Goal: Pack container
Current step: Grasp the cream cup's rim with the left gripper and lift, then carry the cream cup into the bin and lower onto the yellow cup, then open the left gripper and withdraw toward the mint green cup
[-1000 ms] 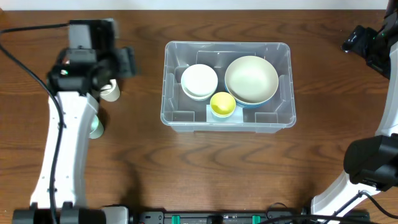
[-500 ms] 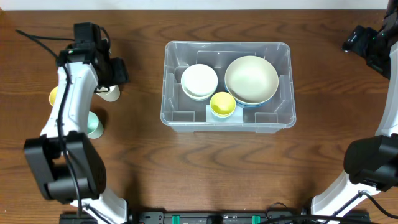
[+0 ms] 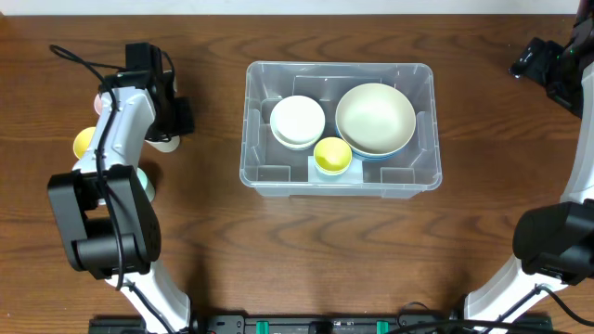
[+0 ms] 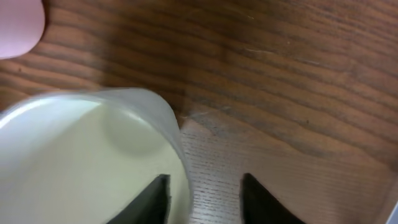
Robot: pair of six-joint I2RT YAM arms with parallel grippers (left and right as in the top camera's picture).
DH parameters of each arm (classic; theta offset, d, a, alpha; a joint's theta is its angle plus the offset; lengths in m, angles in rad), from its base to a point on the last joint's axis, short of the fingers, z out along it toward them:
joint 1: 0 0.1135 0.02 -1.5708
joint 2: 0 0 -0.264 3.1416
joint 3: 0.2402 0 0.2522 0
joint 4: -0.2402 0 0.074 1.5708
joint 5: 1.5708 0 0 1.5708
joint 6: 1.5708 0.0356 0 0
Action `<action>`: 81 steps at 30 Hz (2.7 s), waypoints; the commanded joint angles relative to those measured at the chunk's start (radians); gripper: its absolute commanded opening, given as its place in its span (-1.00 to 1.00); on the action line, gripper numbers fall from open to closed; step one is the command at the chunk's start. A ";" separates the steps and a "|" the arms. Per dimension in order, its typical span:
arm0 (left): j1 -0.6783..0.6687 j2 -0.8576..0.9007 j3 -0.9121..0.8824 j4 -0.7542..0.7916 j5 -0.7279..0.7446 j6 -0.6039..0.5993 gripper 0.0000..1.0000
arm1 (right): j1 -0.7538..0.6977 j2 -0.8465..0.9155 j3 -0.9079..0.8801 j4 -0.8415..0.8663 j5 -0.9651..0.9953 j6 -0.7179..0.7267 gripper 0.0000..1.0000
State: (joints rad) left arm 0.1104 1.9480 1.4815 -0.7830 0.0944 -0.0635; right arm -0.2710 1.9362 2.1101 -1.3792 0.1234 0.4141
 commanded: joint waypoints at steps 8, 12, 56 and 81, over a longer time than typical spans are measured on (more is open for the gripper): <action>0.000 0.014 0.002 0.003 -0.002 0.011 -0.88 | -0.004 0.005 0.001 -0.001 0.003 0.016 0.99; -0.002 0.014 0.002 -0.014 0.000 0.010 -0.88 | -0.004 0.005 0.001 -0.001 0.003 0.016 0.99; -0.837 -0.319 0.002 0.011 0.002 0.274 -0.88 | -0.004 0.005 0.001 -0.001 0.003 0.016 0.98; -0.878 -0.314 0.003 -0.014 -0.196 0.264 0.01 | -0.004 0.005 0.001 -0.002 0.003 0.016 0.99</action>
State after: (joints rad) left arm -0.7696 1.6402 1.4799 -0.7963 0.0162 0.2100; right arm -0.2710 1.9362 2.1101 -1.3792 0.1234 0.4141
